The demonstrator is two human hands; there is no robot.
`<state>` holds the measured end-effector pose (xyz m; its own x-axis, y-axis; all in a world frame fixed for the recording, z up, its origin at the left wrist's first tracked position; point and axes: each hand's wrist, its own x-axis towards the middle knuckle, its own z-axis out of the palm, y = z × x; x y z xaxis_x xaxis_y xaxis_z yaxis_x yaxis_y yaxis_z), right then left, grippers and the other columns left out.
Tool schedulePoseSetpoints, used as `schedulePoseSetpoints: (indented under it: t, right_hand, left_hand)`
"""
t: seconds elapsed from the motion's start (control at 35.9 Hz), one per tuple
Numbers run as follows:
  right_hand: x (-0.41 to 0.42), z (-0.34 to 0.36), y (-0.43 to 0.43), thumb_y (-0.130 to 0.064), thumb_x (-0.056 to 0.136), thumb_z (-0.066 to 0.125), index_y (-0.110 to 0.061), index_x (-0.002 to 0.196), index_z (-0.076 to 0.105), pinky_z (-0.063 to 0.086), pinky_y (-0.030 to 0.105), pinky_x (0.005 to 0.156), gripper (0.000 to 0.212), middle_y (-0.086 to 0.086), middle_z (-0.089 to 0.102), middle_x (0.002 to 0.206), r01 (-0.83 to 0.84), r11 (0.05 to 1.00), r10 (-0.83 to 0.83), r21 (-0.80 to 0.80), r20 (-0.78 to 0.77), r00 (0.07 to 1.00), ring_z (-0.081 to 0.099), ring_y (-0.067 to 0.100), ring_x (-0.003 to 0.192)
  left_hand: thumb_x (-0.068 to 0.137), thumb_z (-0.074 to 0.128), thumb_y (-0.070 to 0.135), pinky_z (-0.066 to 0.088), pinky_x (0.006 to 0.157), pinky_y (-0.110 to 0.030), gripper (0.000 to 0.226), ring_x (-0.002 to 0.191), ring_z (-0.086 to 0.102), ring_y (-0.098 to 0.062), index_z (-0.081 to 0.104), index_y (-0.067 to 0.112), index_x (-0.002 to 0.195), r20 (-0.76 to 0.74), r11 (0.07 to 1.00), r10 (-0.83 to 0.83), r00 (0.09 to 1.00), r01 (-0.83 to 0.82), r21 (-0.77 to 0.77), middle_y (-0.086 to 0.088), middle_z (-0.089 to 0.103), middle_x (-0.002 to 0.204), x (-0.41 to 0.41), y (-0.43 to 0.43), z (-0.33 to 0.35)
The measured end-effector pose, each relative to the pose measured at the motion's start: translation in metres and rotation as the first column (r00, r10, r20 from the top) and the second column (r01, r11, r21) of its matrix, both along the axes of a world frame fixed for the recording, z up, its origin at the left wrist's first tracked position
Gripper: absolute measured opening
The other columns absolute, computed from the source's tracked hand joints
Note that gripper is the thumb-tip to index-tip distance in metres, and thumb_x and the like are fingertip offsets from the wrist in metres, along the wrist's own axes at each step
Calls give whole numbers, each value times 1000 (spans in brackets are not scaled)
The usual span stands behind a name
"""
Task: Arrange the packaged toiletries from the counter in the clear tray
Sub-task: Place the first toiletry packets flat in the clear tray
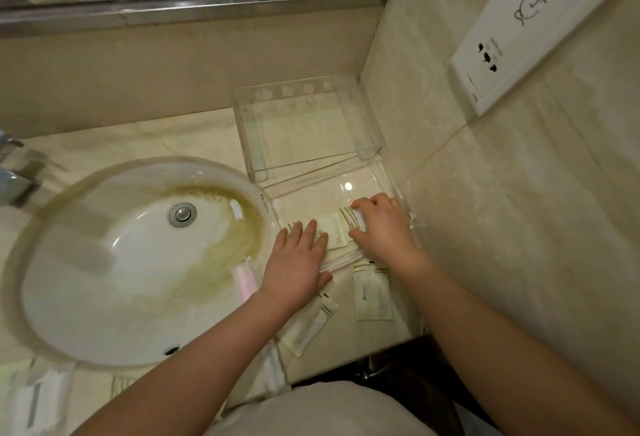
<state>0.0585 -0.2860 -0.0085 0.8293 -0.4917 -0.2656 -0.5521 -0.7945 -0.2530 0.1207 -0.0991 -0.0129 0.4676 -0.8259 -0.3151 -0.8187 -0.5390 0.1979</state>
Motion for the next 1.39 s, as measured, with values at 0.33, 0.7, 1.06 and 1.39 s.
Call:
schedulePoseSetpoints:
  t: [0.33, 0.7, 1.06, 1.39]
  right_hand:
    - [-23, 13, 18, -27, 86, 65, -19, 122, 60, 42, 31, 95, 37, 3, 56, 120, 173, 983, -184, 63, 273, 944, 48, 20, 114]
    - [-96, 15, 79, -56, 80, 65, -21, 124, 50, 47, 31, 68, 58, 2, 54, 117, 364, 930, -366, -40, -140, 920, 59, 20, 97]
    - [-93, 15, 84, -20, 85, 67, -21, 149, 19, 53, 34, 74, 80, 2, 63, 104, 531, 789, -518, 310, -131, 845, 61, 22, 85]
    - [-106, 54, 74, 10, 73, 70, -25, 69, 67, 45, 11, 69, 35, -4, 66, 91, 366, 676, -632, 639, 248, 735, 63, 10, 86]
  left_hand:
    - [90, 55, 53, 3, 120, -48, 76, 149, 8, -36, 26, 19, 151, -38, 997, 2, 999, -4, -71, -13, 16, 161, 13, 2, -1]
    - [75, 77, 35, 48, 73, -33, 34, 86, 54, -23, 62, 14, 97, -142, 900, 396, 907, -414, -135, -4, 59, 95, -31, 67, 3]
    - [82, 61, 30, 31, 65, -32, 30, 77, 46, -20, 40, 22, 61, -97, 935, 350, 932, -341, 95, 5, 50, 70, -47, 58, 9]
    - [77, 71, -3, 41, 79, -13, 33, 96, 58, -5, 64, 29, 73, -740, 633, 260, 621, -688, -355, 7, 62, 97, -47, 77, 46]
